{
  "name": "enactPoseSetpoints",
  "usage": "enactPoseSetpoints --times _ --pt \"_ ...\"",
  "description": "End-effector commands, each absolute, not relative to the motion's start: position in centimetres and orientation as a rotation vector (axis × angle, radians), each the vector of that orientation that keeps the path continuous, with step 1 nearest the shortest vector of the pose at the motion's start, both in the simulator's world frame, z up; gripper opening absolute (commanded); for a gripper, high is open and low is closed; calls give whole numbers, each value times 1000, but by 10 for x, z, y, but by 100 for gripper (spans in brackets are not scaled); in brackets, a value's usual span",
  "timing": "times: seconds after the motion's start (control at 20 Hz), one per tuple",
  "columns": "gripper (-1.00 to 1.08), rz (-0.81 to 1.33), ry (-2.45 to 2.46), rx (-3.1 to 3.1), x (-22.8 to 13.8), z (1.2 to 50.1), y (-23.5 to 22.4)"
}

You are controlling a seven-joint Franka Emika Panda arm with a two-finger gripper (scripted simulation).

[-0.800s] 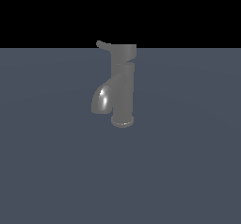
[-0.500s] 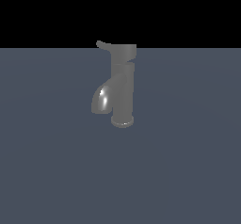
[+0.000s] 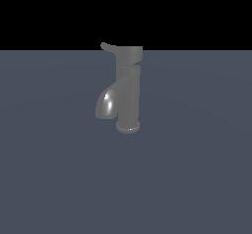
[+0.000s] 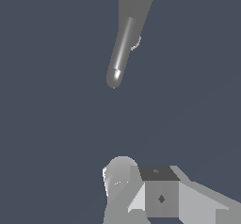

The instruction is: Turn on the faucet by rotating a designated handle.

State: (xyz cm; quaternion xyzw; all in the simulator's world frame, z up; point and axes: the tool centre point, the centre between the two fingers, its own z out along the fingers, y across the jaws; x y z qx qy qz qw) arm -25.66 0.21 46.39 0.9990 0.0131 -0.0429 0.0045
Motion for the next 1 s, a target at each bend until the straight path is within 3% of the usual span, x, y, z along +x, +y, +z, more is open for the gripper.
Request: enactPoseSetpoints --times 0.0,0.95 --pt "-100 -135 27 3132 -255 464 2" --pt "-100 -163 -490 3171 -187 455 11"
